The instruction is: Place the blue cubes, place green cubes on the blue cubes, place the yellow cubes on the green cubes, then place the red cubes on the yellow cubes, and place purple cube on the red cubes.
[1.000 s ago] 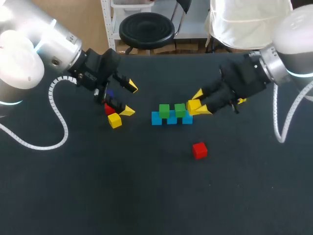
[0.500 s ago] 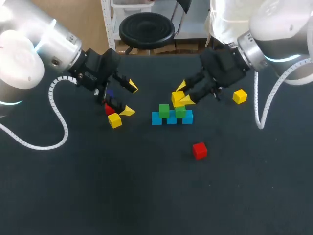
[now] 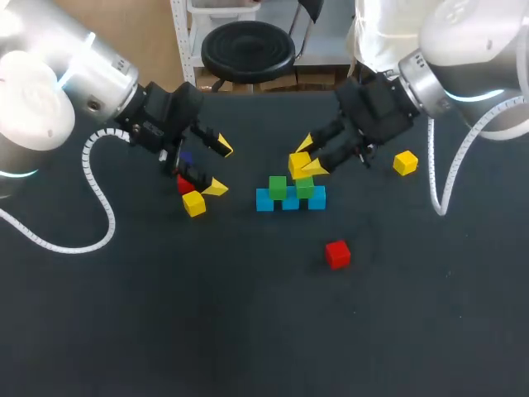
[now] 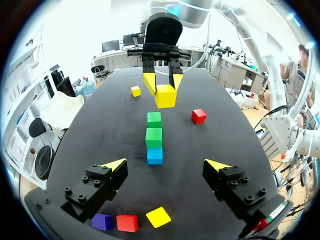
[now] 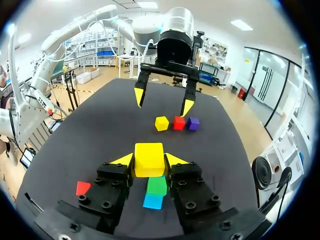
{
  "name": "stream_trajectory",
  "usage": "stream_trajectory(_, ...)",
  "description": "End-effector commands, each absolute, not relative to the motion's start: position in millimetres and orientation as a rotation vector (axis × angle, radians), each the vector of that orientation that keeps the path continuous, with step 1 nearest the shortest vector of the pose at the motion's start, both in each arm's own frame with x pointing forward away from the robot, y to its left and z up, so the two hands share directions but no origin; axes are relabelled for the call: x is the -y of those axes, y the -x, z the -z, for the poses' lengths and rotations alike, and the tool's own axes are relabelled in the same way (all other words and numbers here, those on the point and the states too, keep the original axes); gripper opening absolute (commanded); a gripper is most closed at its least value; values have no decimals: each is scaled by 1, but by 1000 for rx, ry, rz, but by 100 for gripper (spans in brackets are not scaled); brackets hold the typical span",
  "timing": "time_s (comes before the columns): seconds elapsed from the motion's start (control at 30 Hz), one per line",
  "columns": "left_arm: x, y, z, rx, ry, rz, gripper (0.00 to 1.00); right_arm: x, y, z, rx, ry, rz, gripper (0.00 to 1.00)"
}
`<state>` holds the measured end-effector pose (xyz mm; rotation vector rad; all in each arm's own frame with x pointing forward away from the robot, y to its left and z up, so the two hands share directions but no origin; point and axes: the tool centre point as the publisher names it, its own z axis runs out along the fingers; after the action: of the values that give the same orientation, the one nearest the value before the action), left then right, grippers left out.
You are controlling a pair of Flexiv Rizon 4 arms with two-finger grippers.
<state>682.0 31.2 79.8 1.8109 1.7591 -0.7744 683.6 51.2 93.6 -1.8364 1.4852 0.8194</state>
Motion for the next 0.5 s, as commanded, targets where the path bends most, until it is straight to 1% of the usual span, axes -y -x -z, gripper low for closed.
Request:
stream_trajectory(0.03,-32,-681,-79,-1755,-1809,774,100,-56,-681,-90,-1500,1806,-845,0)
stream_trajectory(0.2,-32,-681,-79,-1755,-1809,774,100,-60,-682,-80,-1553,1750,-883,0)
stream_trajectory(0.5,-32,-681,-79,-1755,-1809,774,100,-60,-683,-78,-1646,1737,-833,0)
